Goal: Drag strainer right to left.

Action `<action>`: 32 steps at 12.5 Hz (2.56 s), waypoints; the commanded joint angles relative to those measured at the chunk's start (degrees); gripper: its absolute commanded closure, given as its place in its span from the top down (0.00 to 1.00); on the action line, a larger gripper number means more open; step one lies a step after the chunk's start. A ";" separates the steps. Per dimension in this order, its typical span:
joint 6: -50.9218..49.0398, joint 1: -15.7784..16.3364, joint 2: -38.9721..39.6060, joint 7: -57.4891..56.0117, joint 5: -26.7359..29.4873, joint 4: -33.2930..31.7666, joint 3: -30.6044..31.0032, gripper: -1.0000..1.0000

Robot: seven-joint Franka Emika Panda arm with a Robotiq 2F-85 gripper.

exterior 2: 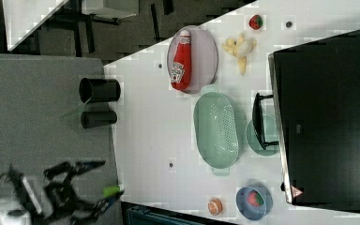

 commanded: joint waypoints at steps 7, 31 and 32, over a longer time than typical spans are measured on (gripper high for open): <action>35.76 0.41 30.54 19.20 -0.11 -13.71 -0.57 1.00; 58.40 4.27 54.66 49.17 1.89 -12.85 11.62 1.00; 58.39 4.91 54.86 50.28 1.96 -12.58 12.36 1.00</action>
